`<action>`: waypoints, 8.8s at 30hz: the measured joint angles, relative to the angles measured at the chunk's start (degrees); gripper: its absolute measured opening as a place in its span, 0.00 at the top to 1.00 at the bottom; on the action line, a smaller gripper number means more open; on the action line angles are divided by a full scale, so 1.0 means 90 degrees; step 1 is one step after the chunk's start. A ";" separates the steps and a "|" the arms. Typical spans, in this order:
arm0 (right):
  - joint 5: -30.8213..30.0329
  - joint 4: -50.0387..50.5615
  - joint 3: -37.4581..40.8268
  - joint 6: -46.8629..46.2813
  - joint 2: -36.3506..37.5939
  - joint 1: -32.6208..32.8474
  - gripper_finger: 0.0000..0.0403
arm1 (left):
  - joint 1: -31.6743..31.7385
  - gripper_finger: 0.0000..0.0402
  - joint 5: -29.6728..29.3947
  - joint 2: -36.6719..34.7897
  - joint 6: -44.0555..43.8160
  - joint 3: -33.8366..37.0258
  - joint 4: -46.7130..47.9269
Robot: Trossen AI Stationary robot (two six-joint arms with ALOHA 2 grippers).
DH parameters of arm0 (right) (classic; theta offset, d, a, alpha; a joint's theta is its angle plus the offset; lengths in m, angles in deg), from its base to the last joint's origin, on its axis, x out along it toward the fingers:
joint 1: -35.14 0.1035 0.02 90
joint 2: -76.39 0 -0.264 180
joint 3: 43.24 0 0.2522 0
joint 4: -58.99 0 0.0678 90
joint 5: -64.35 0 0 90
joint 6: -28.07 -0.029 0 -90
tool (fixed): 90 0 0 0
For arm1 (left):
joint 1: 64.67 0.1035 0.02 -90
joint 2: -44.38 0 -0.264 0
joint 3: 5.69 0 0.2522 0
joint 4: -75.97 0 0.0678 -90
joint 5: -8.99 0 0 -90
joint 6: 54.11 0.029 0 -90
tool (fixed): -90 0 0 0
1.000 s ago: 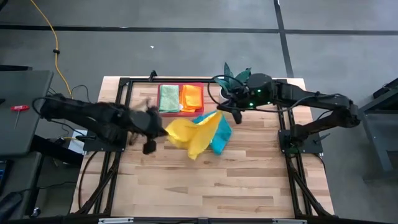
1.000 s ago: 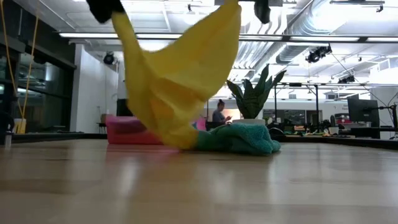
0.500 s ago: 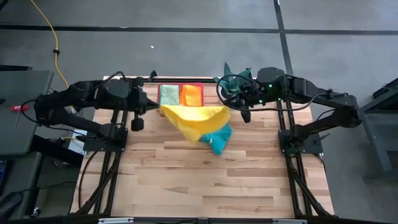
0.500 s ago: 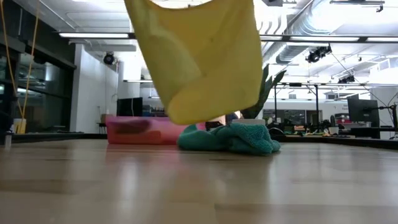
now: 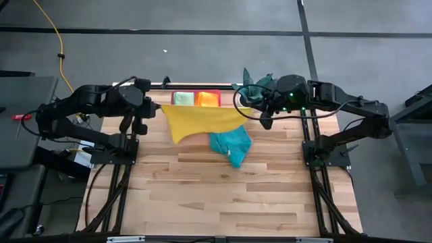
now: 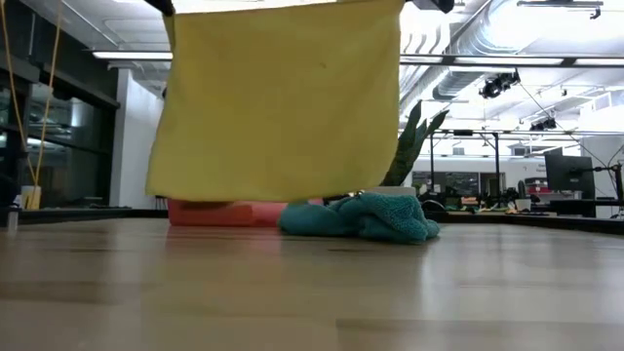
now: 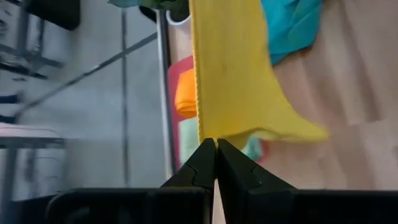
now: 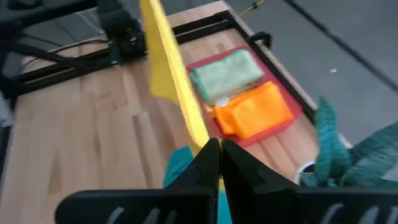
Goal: Fold microfiber towels
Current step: Fold the yellow microfiber towel
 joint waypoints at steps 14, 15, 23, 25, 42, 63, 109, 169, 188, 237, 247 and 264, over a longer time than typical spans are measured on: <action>-0.1217 -0.0044 0.0000 0.0152 -0.0007 -0.0001 1.00 | 0.0578 1.00 -0.1348 0.0002 0.1692 0.0000 -0.0314; -0.1142 -0.0025 0.0000 0.0133 -0.0007 0.0018 1.00 | 0.0577 1.00 -0.1311 0.0002 0.1605 0.0000 -0.0306; -0.1082 0.0578 0.0236 -0.0725 -0.0088 0.0892 1.00 | -0.0020 1.00 -0.0295 0.0068 -0.0340 0.0336 -0.0070; -0.1079 0.0580 0.0528 -0.1128 -0.0092 0.1199 1.00 | -0.0357 1.00 -0.0034 0.0046 -0.0954 0.0693 -0.0063; -0.0596 -0.1726 0.3199 -0.4305 -0.0098 0.3442 1.00 | -0.3996 1.00 0.0984 0.0078 -0.5969 0.3991 -0.3511; 0.0109 -0.4548 0.4143 -0.6775 -0.1784 0.4808 1.00 | -0.6343 1.00 0.1238 0.1865 -0.9194 0.5115 -0.5794; -0.0273 -0.2906 0.4133 -0.5247 -0.1013 0.2249 1.00 | -0.5229 1.00 0.0178 0.0396 -0.7523 0.4976 -0.2906; -0.0108 -0.2922 0.4143 -0.4889 -0.1010 0.2246 1.00 | -0.3353 1.00 0.1070 0.0505 -0.0483 0.4514 -0.1876; -0.0271 -0.2829 0.4143 -0.5226 -0.1010 0.2246 1.00 | -0.3480 0.98 0.1219 0.0508 -0.0648 0.4658 -0.2297; -0.0086 -0.1796 0.4143 -0.4000 0.0136 0.1292 0.48 | -0.3466 0.76 0.1076 0.1192 -0.3314 0.4540 -0.4157; 0.0172 -0.1930 0.4175 -0.3299 0.0062 0.1294 0.48 | -0.3484 0.99 0.1354 0.2993 -0.5349 0.4546 -0.4641; 0.1241 -0.5647 0.4089 -0.3760 -0.3085 0.0496 0.96 | -0.3582 1.00 0.1367 0.3449 -0.6720 0.4534 -0.4777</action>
